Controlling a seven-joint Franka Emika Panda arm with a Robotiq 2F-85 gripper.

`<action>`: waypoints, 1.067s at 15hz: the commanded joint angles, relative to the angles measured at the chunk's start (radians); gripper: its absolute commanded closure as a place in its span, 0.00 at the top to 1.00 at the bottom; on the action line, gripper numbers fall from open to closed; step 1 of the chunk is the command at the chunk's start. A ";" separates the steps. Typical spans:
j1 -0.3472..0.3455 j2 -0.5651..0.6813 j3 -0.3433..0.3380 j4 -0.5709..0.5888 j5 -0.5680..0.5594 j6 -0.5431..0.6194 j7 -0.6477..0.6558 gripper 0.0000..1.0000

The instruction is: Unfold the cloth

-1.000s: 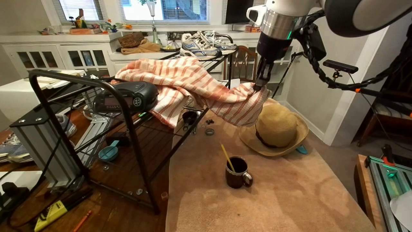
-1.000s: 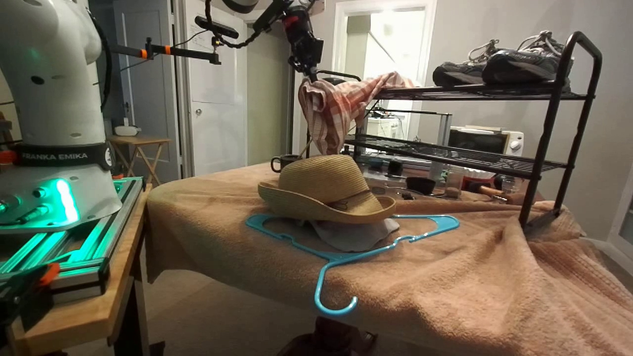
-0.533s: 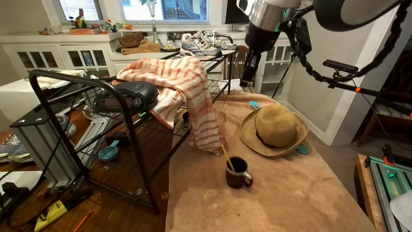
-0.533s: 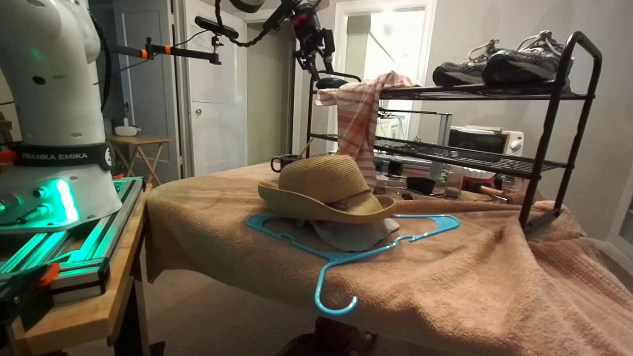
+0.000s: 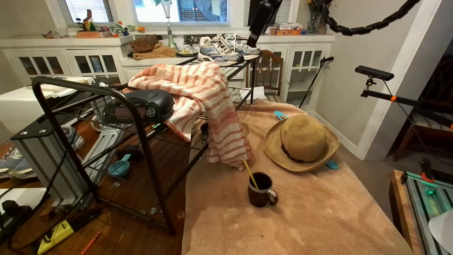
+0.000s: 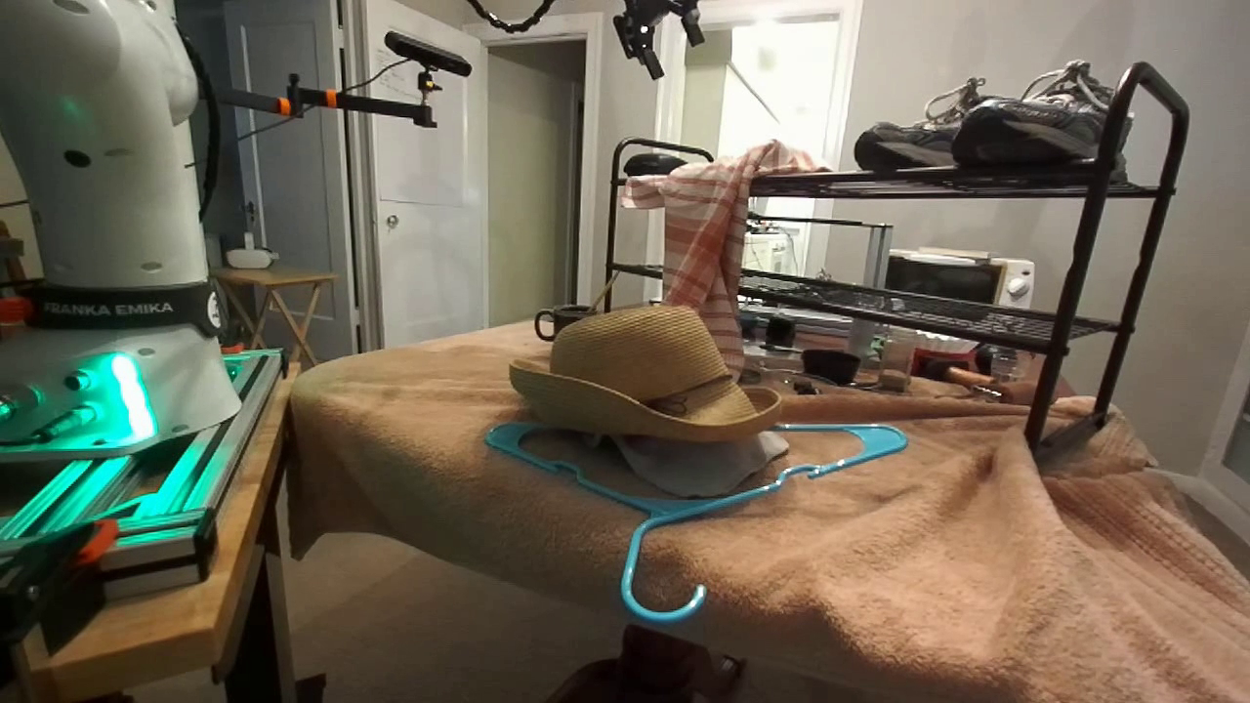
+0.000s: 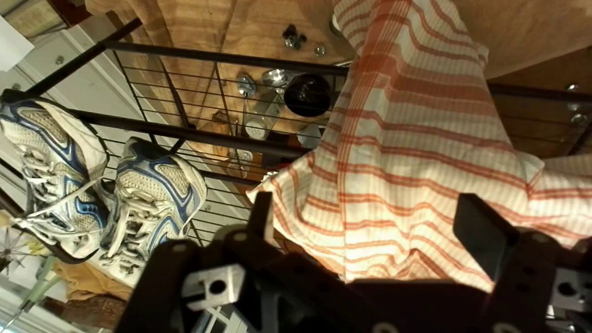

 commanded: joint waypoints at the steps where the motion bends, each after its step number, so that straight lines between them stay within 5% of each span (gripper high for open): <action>1: 0.012 0.072 -0.012 0.091 0.088 -0.019 0.053 1.00; 3: 0.012 0.102 -0.020 0.131 0.163 -0.061 0.088 1.00; 12: 0.011 0.062 -0.019 0.084 0.110 -0.015 0.052 1.00; 16: -0.006 0.202 -0.012 0.251 0.108 -0.111 0.255 1.00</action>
